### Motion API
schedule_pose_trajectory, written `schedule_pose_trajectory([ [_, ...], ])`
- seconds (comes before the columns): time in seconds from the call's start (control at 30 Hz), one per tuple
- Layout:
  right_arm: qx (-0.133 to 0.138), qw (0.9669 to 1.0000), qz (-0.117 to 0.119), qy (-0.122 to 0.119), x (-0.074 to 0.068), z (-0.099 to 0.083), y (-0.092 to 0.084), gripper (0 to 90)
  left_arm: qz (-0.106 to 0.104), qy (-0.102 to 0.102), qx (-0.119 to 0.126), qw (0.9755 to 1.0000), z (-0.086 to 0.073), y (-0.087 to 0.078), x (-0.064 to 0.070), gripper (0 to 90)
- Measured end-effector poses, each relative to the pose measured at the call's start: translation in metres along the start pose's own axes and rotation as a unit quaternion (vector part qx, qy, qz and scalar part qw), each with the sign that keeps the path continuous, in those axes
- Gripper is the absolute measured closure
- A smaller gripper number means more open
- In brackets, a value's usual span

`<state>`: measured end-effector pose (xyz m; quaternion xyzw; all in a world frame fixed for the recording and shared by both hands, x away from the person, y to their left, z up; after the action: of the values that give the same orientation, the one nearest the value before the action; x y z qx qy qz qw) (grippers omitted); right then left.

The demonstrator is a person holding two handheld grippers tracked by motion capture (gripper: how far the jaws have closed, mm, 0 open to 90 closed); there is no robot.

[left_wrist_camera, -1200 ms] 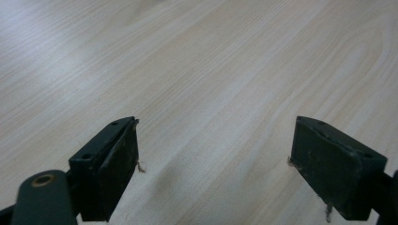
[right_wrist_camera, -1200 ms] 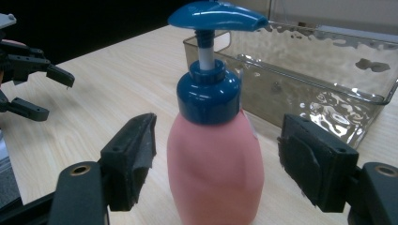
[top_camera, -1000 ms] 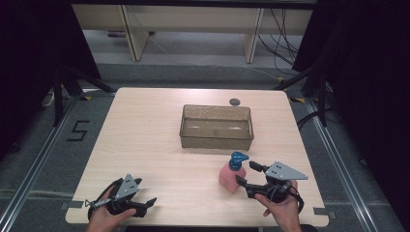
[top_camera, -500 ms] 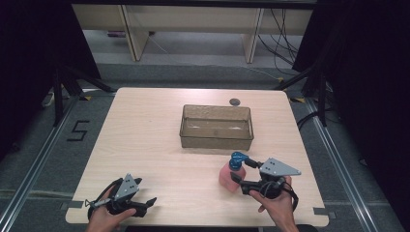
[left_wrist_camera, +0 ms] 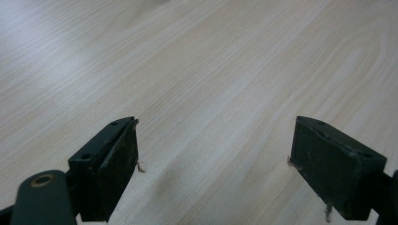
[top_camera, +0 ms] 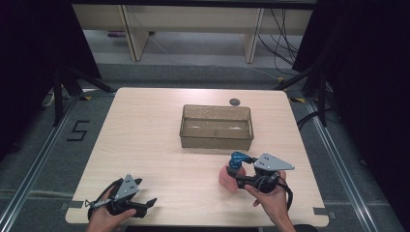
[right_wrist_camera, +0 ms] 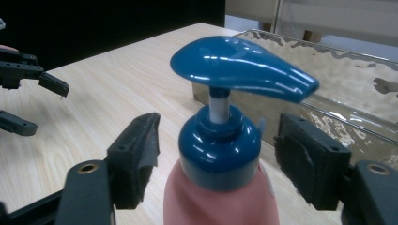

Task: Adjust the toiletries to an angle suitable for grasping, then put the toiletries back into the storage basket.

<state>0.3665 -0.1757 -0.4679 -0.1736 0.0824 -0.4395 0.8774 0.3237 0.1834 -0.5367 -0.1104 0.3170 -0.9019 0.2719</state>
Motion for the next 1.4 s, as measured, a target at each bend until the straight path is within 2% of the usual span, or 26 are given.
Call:
schedule_pose_trajectory([
  [0.07, 0.008, 0.9999, -0.004, -0.011, 0.002, 0.001, 0.002, 33.3, 0.001, 0.001, -0.005, 1.0, 0.0, -0.001, 0.0, 15.1],
  [0.13, 0.0, 1.0, 0.006, 0.008, 0.0, 0.0, 0.003, 34.1, 0.0, 0.001, -0.005, 1.0, 0.0, 0.0, 0.0, 15.1],
  [0.23, 0.001, 1.0, -0.001, -0.002, 0.002, 0.001, 0.004, 36.3, 0.003, 0.003, -0.005, 1.0, 0.0, 0.0, -0.001, 15.1],
  [0.27, 0.012, 0.9999, -0.006, -0.002, 0.002, 0.002, 0.005, 36.9, 0.0, -0.005, 0.002, 1.0, 0.0, 0.001, 0.001, 15.1],
  [0.3, -0.001, 1.0, 0.003, 0.009, -0.001, 0.001, 0.004, 37.7, 0.0, -0.006, 0.002, 1.0, 0.0, 0.001, 0.001, 15.1],
  [0.37, 0.003, 0.9999, 0.007, 0.011, -0.001, 0.001, 0.005, 38.8, 0.002, 0.002, -0.005, 1.0, 0.0, 0.0, 0.0, 15.1],
  [0.4, 0.003, 1.0, 0.005, 0.0, 0.0, 0.001, 0.006, 39.4, 0.003, 0.004, -0.005, 1.0, 0.0, 0.0, -0.001, 15.2],
  [0.47, -0.001, 1.0, 0.003, 0.003, 0.0, 0.001, 0.006, 40.8, 0.003, 0.003, -0.005, 1.0, 0.0, 0.0, 0.0, 15.2],
  [0.5, 0.005, 1.0, -0.001, -0.006, 0.001, 0.001, 0.007, 41.2, 0.004, 0.0, -0.004, 1.0, 0.0, 0.0, 0.0, 15.2],
  [0.53, 0.003, 1.0, 0.001, -0.001, 0.0, 0.001, 0.007, 41.7, 0.003, 0.006, -0.006, 1.0, 0.0, -0.001, -0.001, 15.2],
  [0.57, -0.001, 1.0, 0.006, 0.004, 0.0, 0.001, 0.007, 42.1, 0.001, 0.002, -0.004, 1.0, 0.0, -0.001, 0.0, 15.1],
  [0.6, 0.004, 1.0, 0.004, -0.004, 0.001, 0.001, 0.008, 42.5, 0.001, 0.002, -0.005, 1.0, 0.0, -0.001, 0.0, 15.2],
  [0.67, -0.002, 0.9999, 0.009, 0.007, -0.001, 0.0, 0.008, 43.6, 0.004, 0.003, -0.005, 1.0, 0.0, -0.001, -0.001, 15.1],
  [0.77, -0.006, 1.0, 0.005, 0.005, -0.001, 0.0, 0.008, 44.9, 0.004, 0.005, -0.005, 1.0, 0.0, -0.001, -0.001, 15.2],
  [0.8, -0.004, 1.0, 0.007, 0.0, -0.001, 0.001, 0.008, 45.5, 0.004, -0.002, -0.002, 1.0, 0.0, 0.0, 0.0, 15.2],
  [0.87, 0.004, 0.9999, 0.003, -0.011, 0.001, 0.001, 0.01, 47.1, 0.006, 0.003, -0.003, 1.0, 0.001, 0.0, -0.001, 15.2],
  [0.93, -0.001, 1.0, 0.005, -0.005, 0.0, 0.001, 0.01, 47.6, 0.003, 0.004, -0.004, 1.0, 0.001, -0.001, 0.0, 15.1],
  [0.97, 0.002, 0.9999, 0.011, -0.003, -0.001, 0.0, 0.011, 48.4, 0.0, -0.003, 0.002, 1.0, 0.001, 0.0, 0.002, 15.1],
  [1.0, -0.007, 0.9999, 0.012, -0.001, -0.002, 0.0, 0.01, 49.8, 0.003, 0.001, -0.003, 1.0, 0.001, -0.001, 0.0, 15.2],
  [1.03, -0.005, 0.9999, 0.004, -0.012, 0.0, 0.0, 0.01, 50.7, 0.005, 0.003, -0.003, 1.0, 0.001, -0.001, 0.0, 15.2],
  [1.07, 0.0, 1.0, 0.003, -0.009, -0.001, 0.0, 0.011, 51.5, 0.005, -0.002, -0.001, 1.0, 0.001, -0.001, 0.0, 15.2],
  [1.13, -0.005, 0.9999, 0.006, -0.006, -0.001, 0.0, 0.011, 51.8, 0.004, 0.001, 0.003, 1.0, 0.001, 0.0, 0.0, 15.2],
  [1.17, -0.007, 0.9999, 0.008, -0.003, -0.001, 0.0, 0.011, 52.1, 0.003, 0.004, -0.004, 1.0, 0.001, -0.001, 0.0, 15.2],
  [1.37, 0.005, 0.9999, 0.003, -0.011, -0.003, 0.001, 0.012, 53.2, -0.002, 0.0, 0.001, 1.0, 0.0, 0.0, 0.002, 15.2],
  [1.4, -0.002, 0.9999, -0.003, -0.012, -0.003, 0.001, 0.011, 53.2, -0.001, -0.003, 0.005, 1.0, 0.001, 0.001, 0.002, 15.2],
])
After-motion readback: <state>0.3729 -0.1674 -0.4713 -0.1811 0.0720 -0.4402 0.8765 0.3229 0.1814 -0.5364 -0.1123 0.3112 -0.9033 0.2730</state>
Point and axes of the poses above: each handheld gripper's, and its own axes: y roughly forward along the jaws, z roughly out of its top, x roughly to its right, the point moved 5 cm from there along y, roughly forward along the jaws, and after that the axes turned 10 degrees about -z, right-handed, at the moved point
